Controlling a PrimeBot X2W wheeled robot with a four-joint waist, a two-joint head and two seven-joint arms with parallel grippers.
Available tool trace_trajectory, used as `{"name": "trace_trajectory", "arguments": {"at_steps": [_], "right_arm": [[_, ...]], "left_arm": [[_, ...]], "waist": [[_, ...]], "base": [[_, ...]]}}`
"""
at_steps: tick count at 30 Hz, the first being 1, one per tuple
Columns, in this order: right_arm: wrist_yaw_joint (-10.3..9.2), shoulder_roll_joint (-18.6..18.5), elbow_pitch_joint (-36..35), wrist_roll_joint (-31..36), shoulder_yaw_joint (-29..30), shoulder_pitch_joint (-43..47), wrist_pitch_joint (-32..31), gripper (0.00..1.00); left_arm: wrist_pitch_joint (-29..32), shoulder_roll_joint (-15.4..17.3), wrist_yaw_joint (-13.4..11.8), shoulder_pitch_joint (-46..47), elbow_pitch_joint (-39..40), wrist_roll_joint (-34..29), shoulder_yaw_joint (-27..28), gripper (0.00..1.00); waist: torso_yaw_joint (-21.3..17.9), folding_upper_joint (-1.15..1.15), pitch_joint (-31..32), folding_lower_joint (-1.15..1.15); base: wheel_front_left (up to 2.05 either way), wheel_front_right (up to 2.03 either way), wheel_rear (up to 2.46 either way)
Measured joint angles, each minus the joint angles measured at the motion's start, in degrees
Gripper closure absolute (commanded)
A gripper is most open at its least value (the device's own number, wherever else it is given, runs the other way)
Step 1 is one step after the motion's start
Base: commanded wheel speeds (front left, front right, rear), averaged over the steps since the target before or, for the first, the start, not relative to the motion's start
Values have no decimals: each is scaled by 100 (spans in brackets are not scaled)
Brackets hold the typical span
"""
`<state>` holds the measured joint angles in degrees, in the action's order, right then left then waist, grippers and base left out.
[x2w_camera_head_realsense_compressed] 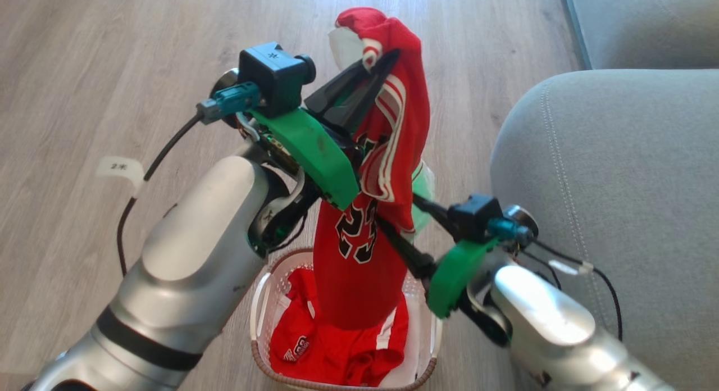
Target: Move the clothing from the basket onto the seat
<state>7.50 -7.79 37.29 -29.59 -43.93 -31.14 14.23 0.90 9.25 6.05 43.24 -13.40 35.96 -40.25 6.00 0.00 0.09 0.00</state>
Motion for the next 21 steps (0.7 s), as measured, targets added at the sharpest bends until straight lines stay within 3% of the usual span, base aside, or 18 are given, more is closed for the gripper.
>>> {"name": "trace_trajectory", "arguments": {"at_steps": [8, 9, 10, 11, 21], "right_arm": [[0, 175, 167, 127, 357, -290, 8, 0], [0, 175, 167, 127, 357, -290, 8, 41], [0, 202, 165, 159, 441, -288, 8, 91], [0, 212, 144, 221, 517, -289, 9, 100], [0, 230, -253, 316, 958, -208, 15, 100]], "left_arm": [[5, -52, 9, -10, 5, 120, -182, 100], [5, -52, 9, -10, 5, 120, -182, 100], [5, -49, 9, -10, 5, 120, -182, 100], [5, -48, 9, -10, 5, 120, -182, 100], [2, 22, 20, -24, 2, 177, -175, 100]], "waist": [[179, 0, 4, 0], [179, 0, 4, 0], [196, 0, 9, 0], [210, 0, 11, 0], [135, 0, -1, 0]], "base": [[0, 0, 0], [0, 0, 0], [0, 0, 0], [0, 0, 0], [0, 0, 0]]}}
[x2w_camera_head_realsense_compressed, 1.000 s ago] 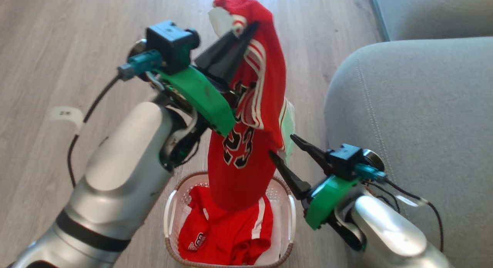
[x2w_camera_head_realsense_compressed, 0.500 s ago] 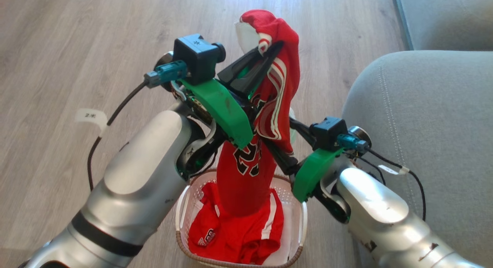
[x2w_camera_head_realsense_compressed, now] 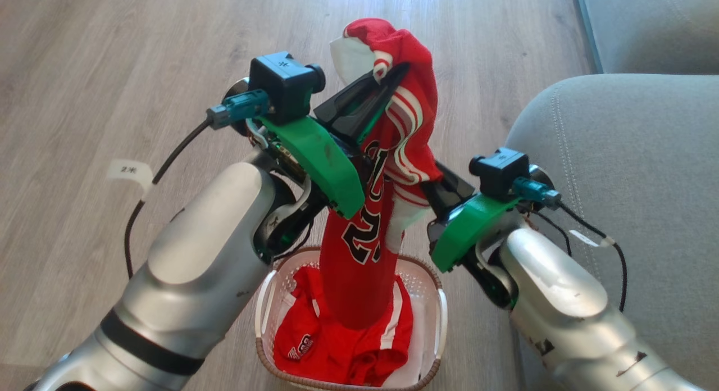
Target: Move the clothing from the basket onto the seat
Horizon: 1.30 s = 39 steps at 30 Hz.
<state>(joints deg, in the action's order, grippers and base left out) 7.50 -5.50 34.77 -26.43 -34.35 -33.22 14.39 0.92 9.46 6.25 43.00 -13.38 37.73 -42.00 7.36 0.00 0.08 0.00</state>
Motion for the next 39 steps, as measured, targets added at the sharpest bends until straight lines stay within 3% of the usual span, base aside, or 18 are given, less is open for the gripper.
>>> {"name": "trace_trajectory", "arguments": {"at_steps": [16, 17, 18, 19, 29, 39], "right_arm": [[0, -216, -1273, 78, 1225, 562, 2, 100], [0, -230, -1354, 78, 1360, 577, 4, 100], [0, -243, -1444, 79, 1455, 587, 7, 100], [0, -255, -1536, 80, 1539, 590, 7, 100], [0, -448, -2305, -110, 1970, 832, 8, 100], [0, -804, -3020, -156, 2516, 973, 11, 100]], "left_arm": [[-7, 315, -174, -386, 65, 2, 2, 100], [-7, 315, -175, -417, 75, 22, 3, 91], [-7, 314, -185, -455, 93, 62, 3, 63], [-7, 314, -211, -489, 104, 82, 0, 0], [-81, 474, -274, -780, 331, 85, -32, 0], [-318, 593, -285, -1123, 584, 82, -103, 0]], "waist": [[-219, 0, 58, 0], [-230, 0, 63, 0], [-242, 0, 66, 0], [-255, 0, 70, 0], [-513, 0, 39, 0], [-1023, 0, -75, 0]], "base": [[0, 0, 0], [0, 0, 0], [0, 0, 0], [0, 0, 0], [0, 0, 0], [0, 0, 0]]}}
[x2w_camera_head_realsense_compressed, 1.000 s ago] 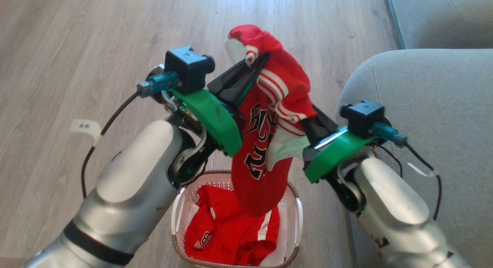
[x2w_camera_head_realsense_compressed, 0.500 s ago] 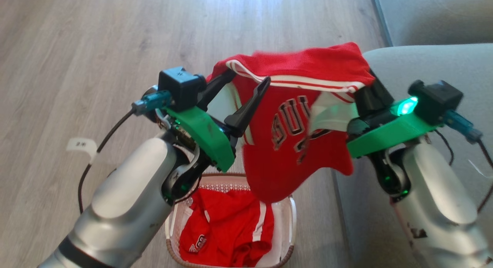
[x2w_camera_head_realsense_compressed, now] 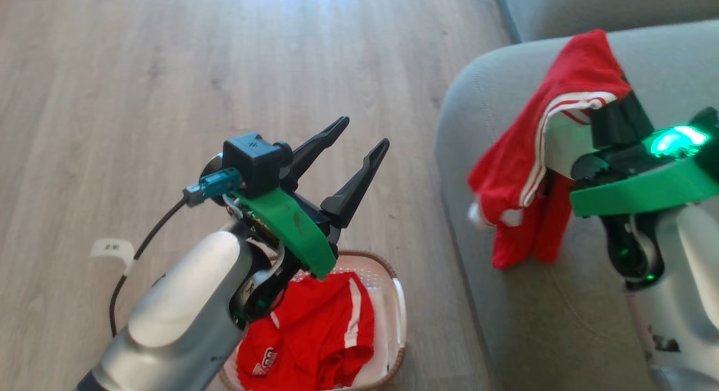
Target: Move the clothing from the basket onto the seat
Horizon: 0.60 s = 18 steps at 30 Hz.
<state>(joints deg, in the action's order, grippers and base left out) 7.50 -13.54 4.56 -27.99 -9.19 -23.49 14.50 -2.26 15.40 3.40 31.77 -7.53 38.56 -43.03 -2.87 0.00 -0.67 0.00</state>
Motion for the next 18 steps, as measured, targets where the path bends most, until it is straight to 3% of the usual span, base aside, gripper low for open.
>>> {"name": "trace_trajectory", "arguments": {"at_steps": [18], "right_arm": [[0, -58, -1261, 36, 539, 684, -199, 100]], "left_arm": [[-315, 119, -174, -271, 156, -66, -49, 0]], "waist": [[-1423, 0, -197, 0]], "base": [[0, 0, 0]]}}
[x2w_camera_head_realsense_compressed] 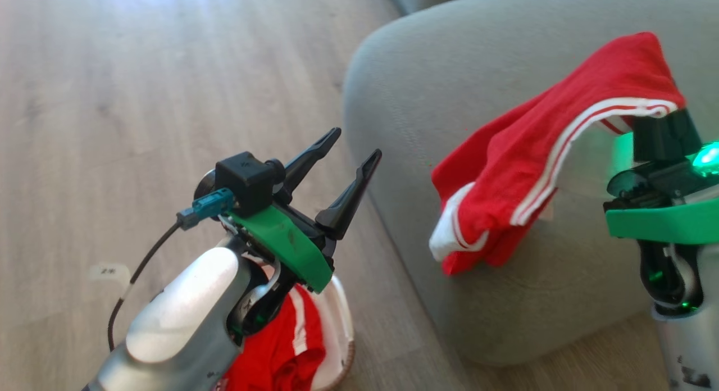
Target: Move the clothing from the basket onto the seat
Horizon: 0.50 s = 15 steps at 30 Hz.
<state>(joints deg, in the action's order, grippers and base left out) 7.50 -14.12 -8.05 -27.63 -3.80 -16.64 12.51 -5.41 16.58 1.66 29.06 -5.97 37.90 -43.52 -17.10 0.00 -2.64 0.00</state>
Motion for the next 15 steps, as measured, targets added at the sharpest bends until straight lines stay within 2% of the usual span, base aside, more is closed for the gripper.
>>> {"name": "trace_trajectory", "arguments": {"at_steps": [8, 15], "right_arm": [[0, 70, -331, 1, 52, 128, -152, 100], [0, 138, -544, 1, 224, 327, -196, 100]], "left_arm": [[-58, 60, -25, 0, 13, -91, -12, 0], [-75, 89, -49, 0, 10, -93, -29, 0]], "waist": [[-581, 0, -129, 0], [-821, 0, -213, 0]], "base": [[0, 0, 0], [0, 0, 0]]}}
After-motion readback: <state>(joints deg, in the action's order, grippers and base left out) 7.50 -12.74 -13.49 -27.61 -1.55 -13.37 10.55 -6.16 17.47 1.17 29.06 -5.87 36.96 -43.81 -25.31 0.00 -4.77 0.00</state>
